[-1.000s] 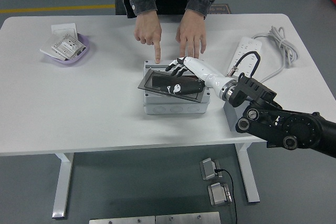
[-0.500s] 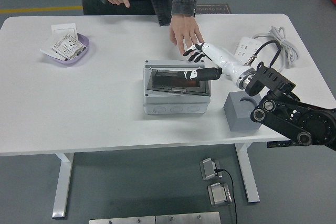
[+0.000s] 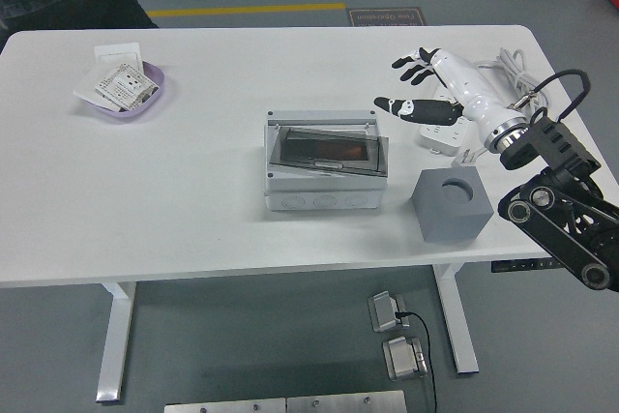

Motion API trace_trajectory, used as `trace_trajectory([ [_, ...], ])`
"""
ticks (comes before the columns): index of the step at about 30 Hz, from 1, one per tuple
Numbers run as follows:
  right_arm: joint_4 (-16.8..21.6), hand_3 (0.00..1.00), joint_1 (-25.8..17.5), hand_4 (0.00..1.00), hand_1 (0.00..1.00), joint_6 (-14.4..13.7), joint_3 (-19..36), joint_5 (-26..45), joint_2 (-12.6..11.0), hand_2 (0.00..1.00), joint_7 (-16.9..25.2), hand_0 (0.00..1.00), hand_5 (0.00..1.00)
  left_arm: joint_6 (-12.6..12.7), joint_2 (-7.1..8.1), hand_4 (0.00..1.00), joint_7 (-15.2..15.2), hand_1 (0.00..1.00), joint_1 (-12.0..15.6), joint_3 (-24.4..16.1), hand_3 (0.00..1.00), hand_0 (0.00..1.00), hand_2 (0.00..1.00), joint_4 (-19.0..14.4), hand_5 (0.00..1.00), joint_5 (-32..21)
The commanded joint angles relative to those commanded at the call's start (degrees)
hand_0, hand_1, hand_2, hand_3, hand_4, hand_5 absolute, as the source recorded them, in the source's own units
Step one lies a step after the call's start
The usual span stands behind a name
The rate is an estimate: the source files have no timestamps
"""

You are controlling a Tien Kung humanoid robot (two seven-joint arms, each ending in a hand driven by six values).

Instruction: Pick up the cylinder from the cube,place it in the box,flap close box

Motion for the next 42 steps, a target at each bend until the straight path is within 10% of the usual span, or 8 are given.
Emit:
trace_trajectory([
  [16, 1.3, 0.695, -16.7, 0.959, 0.602, 0.7, 23.0, 26.9, 4.3, 0.617, 13.0, 0.734, 0.618, 0.0, 0.03, 0.628, 0.0, 0.650, 0.3, -7.8, 0.624, 0.629, 0.604, -0.5, 0.146, 6.1],
  [42, 1.3, 0.690, -19.7, 0.974, 0.614, 1.7, 24.2, 36.6, 5.0, 0.628, 14.2, 0.724, 0.653, 0.0, 1.28, 0.628, 0.2, 0.650, 0.9, -10.5, 0.623, 0.628, 0.605, -0.7, 0.153, 7.9],
])
